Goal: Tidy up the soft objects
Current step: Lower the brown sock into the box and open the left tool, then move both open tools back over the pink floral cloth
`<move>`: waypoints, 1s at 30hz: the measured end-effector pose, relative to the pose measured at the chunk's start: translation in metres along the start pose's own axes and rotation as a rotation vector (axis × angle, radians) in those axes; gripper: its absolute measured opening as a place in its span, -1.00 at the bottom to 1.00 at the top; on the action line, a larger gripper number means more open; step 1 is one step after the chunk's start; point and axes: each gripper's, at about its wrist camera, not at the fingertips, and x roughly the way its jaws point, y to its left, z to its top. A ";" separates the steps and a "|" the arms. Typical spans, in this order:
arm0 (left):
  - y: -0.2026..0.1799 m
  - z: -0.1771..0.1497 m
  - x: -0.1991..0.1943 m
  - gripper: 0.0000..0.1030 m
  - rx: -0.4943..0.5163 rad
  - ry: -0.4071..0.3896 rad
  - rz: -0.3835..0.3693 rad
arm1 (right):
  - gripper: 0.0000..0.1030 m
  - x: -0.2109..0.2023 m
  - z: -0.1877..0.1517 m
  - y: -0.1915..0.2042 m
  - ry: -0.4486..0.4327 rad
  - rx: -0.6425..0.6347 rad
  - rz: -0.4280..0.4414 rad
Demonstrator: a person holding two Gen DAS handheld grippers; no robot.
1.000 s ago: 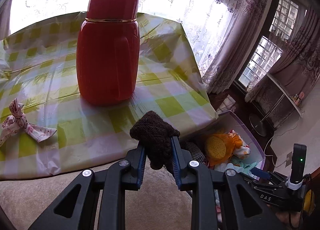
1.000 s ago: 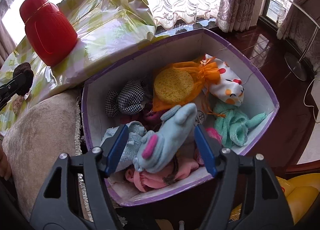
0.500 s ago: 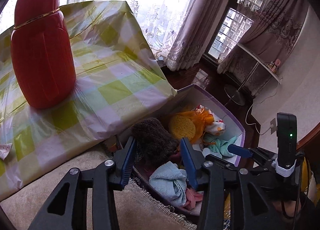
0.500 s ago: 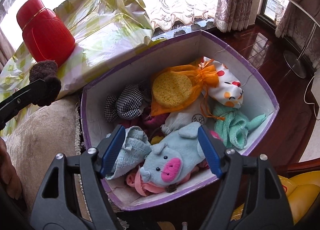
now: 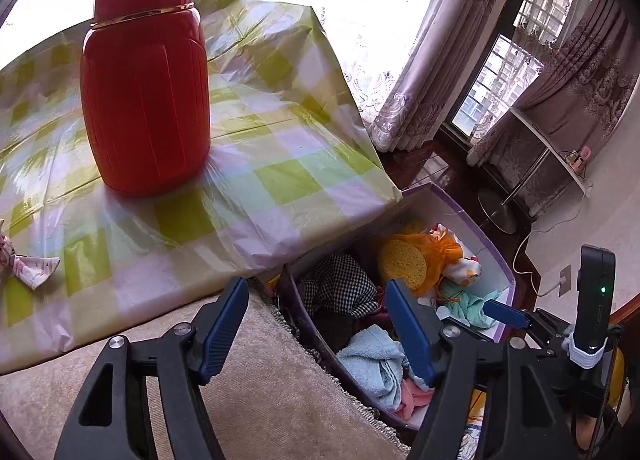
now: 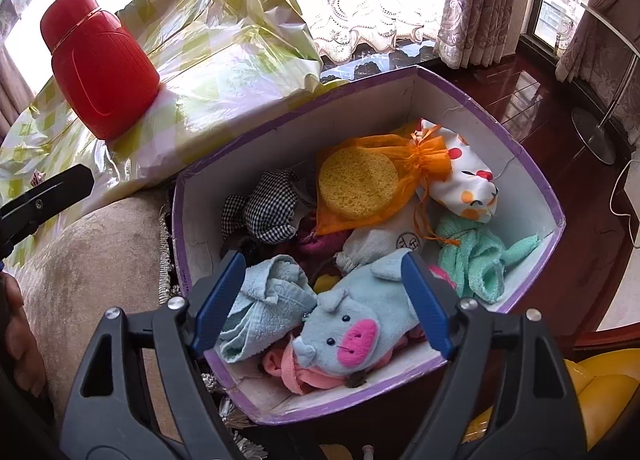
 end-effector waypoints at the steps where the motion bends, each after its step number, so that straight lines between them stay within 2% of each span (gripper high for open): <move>1: 0.003 0.000 -0.004 0.46 -0.002 -0.010 0.022 | 0.62 -0.001 0.001 0.003 -0.003 -0.013 -0.009; 8: 0.024 -0.003 -0.029 0.60 0.026 -0.088 0.255 | 0.75 -0.010 0.007 0.031 -0.053 -0.101 -0.071; 12: 0.038 -0.008 -0.045 0.63 0.037 -0.120 0.293 | 0.76 -0.016 0.010 0.053 -0.089 -0.158 -0.087; 18: 0.071 -0.023 -0.070 0.63 -0.036 -0.162 0.260 | 0.77 -0.027 0.013 0.088 -0.165 -0.231 -0.114; 23: 0.085 -0.036 -0.089 0.63 0.009 -0.186 0.404 | 0.83 -0.034 0.013 0.125 -0.221 -0.313 -0.135; 25: 0.093 -0.041 -0.098 0.63 0.010 -0.201 0.444 | 0.83 -0.037 0.012 0.139 -0.239 -0.341 -0.119; 27: 0.104 -0.047 -0.107 0.63 -0.016 -0.212 0.427 | 0.83 -0.038 0.012 0.153 -0.245 -0.361 -0.080; 30: 0.129 -0.057 -0.122 0.63 -0.119 -0.248 0.322 | 0.83 -0.038 0.010 0.174 -0.236 -0.388 -0.022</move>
